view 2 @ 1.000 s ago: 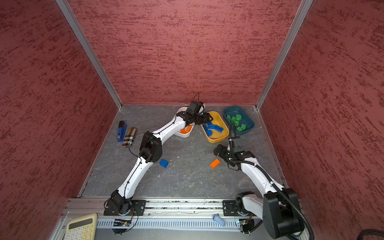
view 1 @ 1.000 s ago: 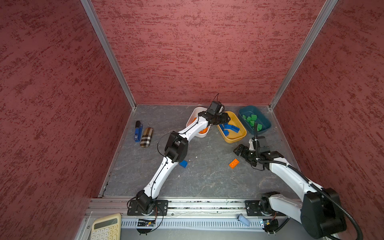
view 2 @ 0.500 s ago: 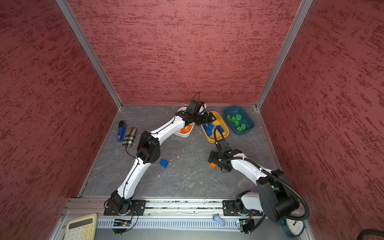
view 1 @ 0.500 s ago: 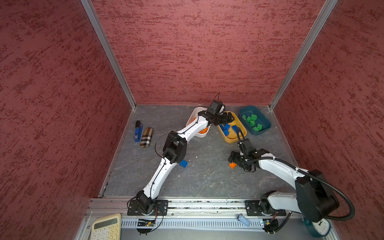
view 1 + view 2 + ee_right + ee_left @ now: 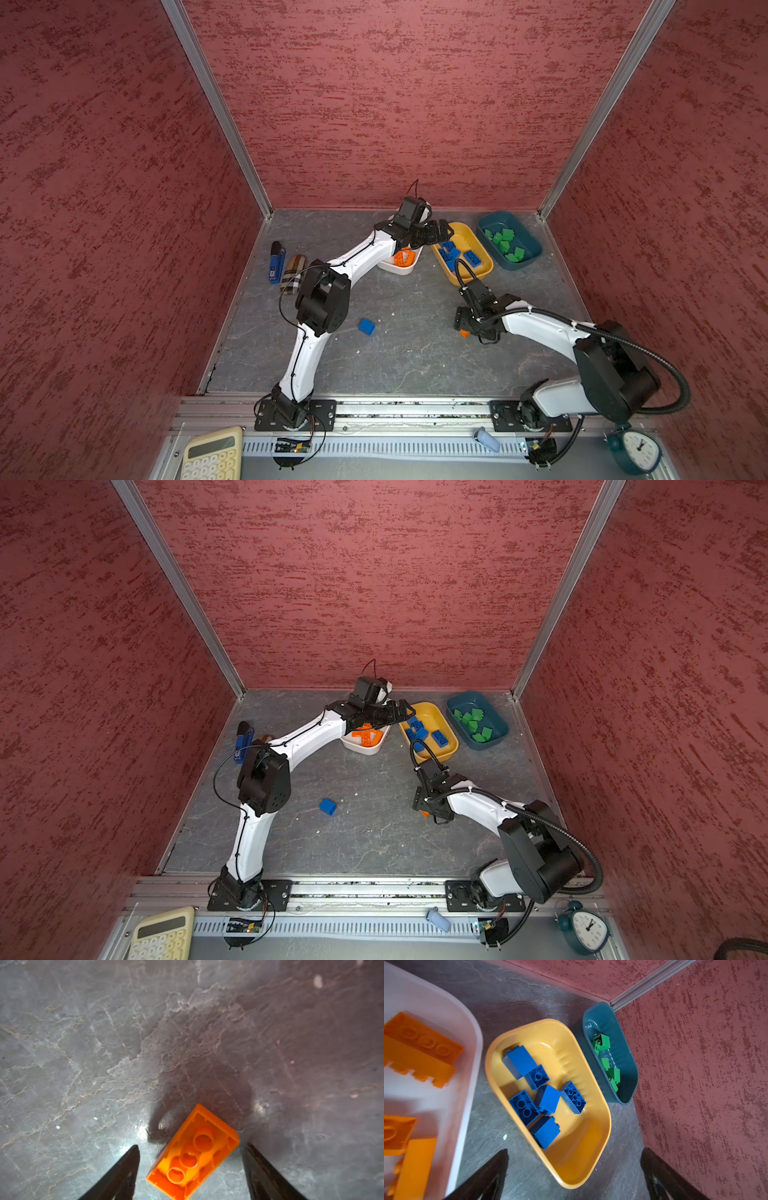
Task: Sort the legos into containers by color
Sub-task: 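Lower the right gripper to the loose orange brick and grasp it, then carry the orange brick into the white tub with right while left lowers to blue brick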
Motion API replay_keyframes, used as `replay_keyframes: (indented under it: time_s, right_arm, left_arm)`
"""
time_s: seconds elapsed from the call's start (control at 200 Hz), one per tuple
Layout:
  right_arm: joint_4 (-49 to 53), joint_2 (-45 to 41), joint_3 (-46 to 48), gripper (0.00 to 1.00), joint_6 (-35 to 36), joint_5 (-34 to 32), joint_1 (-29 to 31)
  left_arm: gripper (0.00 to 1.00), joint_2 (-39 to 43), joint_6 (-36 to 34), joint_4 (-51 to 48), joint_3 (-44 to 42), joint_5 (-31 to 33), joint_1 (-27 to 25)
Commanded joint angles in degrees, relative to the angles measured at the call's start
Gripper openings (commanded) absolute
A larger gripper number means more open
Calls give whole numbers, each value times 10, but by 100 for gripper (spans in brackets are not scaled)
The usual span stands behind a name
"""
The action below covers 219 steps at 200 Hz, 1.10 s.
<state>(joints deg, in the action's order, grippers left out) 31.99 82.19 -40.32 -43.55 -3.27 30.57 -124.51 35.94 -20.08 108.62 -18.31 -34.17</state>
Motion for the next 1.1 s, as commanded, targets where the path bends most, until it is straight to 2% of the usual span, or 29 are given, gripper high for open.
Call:
replay_keyframes:
  time_s: [0.0,0.16,0.496,0.606,0.776,1.092]
  right_arm:
    - [-23,25,-14,71,-6,-2,13]
    - [-17,58,-33,62,14,-16,25]
    - [24,94,-56,46,56,-67,58]
    - [-6,87,-51,41,70,-54,65]
    - [-57,83,-46,33,83,-27,67]
    - [-129,47,-45,25,115,-35,67]
  left_arm:
    - [99,35,28,53,-41,11,13]
    - [99,60,40,72,-90,13,26]
    - [99,97,35,68,-139,36,39]
    - [99,117,23,63,-155,68,40]
    - [99,143,6,62,-180,81,47]
    - [99,195,6,65,-247,113,66]
